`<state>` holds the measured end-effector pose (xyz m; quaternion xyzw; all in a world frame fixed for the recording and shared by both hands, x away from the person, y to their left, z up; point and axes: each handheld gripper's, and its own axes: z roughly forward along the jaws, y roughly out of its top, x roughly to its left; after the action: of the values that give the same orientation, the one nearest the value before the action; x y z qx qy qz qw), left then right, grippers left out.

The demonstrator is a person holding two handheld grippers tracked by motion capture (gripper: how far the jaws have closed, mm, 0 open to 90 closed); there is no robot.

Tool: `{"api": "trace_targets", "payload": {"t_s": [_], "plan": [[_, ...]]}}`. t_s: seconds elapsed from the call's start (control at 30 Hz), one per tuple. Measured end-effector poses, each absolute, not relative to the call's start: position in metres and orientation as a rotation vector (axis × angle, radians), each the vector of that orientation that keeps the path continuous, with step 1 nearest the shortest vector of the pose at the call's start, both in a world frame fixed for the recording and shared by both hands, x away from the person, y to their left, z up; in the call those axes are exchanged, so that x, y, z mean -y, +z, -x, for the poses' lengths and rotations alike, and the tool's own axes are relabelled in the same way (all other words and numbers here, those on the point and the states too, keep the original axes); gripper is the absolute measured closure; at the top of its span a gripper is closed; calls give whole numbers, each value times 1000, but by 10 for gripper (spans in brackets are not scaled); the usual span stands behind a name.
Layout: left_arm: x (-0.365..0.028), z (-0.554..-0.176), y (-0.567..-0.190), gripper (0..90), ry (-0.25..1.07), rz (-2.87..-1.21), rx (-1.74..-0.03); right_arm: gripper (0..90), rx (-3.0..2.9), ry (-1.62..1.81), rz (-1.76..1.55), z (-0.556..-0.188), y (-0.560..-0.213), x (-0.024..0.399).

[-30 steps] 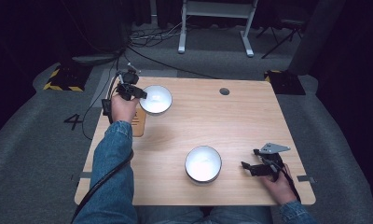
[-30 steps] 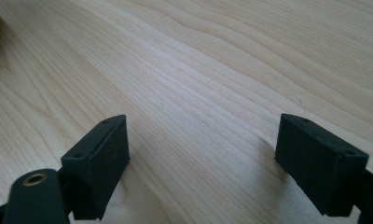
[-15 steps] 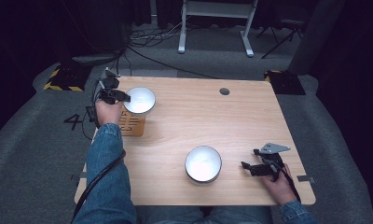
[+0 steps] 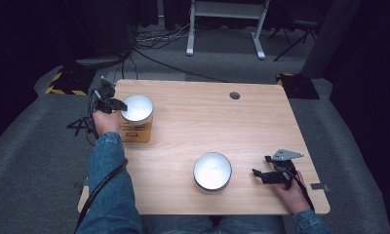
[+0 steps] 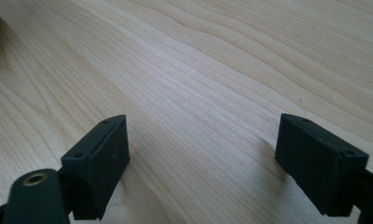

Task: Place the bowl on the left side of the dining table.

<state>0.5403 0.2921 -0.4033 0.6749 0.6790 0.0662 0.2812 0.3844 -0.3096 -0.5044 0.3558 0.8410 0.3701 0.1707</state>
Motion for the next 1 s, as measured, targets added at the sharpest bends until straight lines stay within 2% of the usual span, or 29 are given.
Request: {"api": "trace_targets", "payload": {"t_s": [0.33, 1.0], "plan": [[-303, -539, -425, 819, 117, -1769, -1866, 177, -2388, 1053, -1013, -384, -504, 309], [-315, -537, -440, 818, 114, -1720, -1929, 177, -2388, 1052, -1013, -384, -504, 309]]}}
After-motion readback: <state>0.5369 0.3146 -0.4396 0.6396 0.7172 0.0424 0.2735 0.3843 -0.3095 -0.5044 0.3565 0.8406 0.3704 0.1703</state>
